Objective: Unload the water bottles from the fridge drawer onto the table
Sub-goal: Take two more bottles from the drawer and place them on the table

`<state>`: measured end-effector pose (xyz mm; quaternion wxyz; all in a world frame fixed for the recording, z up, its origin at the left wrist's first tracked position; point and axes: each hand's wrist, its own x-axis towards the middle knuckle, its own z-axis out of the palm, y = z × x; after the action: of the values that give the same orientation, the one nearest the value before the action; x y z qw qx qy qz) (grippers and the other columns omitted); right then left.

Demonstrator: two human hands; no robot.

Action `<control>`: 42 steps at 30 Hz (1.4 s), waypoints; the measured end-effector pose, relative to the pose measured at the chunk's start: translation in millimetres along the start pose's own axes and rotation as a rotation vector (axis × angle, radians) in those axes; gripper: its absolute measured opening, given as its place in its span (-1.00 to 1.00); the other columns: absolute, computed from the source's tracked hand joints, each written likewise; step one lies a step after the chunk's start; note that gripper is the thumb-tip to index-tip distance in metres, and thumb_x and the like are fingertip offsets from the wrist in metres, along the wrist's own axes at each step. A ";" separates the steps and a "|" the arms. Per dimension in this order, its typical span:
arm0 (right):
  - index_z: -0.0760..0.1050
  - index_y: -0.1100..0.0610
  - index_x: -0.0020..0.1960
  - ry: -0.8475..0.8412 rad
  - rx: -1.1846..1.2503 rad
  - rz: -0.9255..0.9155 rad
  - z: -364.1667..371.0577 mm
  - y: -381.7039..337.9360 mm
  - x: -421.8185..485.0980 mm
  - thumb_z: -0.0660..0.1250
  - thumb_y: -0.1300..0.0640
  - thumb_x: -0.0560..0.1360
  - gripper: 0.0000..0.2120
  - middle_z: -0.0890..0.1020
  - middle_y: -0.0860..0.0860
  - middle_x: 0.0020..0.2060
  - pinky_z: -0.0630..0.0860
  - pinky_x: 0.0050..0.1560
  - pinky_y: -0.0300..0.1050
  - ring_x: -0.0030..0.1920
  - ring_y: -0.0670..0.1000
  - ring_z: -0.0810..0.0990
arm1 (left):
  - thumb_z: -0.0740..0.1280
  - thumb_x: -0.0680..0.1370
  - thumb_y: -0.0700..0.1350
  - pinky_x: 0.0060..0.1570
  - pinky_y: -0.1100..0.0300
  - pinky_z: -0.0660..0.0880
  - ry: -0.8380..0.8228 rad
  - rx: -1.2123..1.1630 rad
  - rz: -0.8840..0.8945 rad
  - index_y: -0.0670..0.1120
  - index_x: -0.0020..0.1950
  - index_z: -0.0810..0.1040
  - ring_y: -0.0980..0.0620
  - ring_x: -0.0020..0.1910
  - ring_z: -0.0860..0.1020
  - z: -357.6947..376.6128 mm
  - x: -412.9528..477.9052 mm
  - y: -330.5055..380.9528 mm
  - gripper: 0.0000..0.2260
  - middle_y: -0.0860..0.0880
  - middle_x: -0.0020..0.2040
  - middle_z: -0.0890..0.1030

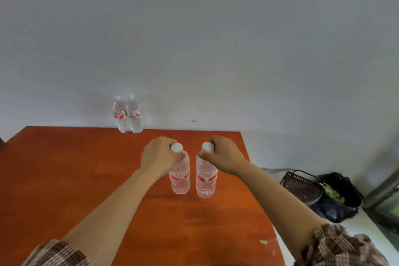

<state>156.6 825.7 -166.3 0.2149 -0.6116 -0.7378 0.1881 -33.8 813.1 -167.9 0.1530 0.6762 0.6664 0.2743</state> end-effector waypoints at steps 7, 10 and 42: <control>0.48 0.10 -0.02 -0.021 0.041 0.046 42.3 -35.7 116.5 0.41 -0.10 0.42 -0.69 0.60 0.01 -0.12 0.58 -0.11 0.01 -0.13 0.04 0.59 | 0.47 0.39 0.05 -0.43 0.27 0.33 -0.062 0.016 0.026 0.02 -0.20 0.64 0.13 -0.31 0.54 -20.8 113.2 -65.4 -0.87 0.08 -0.27 0.62; 0.48 0.09 0.00 -0.039 0.061 0.094 62.5 -50.0 165.0 0.41 -0.10 0.42 -0.69 0.60 0.01 -0.09 0.60 -0.08 0.02 -0.12 0.02 0.59 | 0.46 0.41 0.05 -0.44 0.30 0.27 -0.104 0.009 0.062 0.00 -0.26 0.59 0.13 -0.33 0.52 -28.7 161.3 -94.5 -0.84 0.08 -0.30 0.58; 0.45 0.17 0.06 -0.006 -0.007 0.265 179.5 -70.7 424.5 0.37 0.00 0.47 -0.71 0.58 0.08 0.01 0.40 -0.15 -0.12 -0.04 0.09 0.54 | 0.26 0.49 0.27 0.03 0.12 0.19 -0.024 0.361 0.239 -0.01 0.11 0.61 0.02 0.12 0.33 11.2 398.3 -231.2 -0.58 0.09 -0.13 0.61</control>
<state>-67.4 1227.7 -241.4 0.1837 -0.7038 -0.6520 0.2140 -231.7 1222.3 -242.8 0.0039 0.7700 0.6181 0.1585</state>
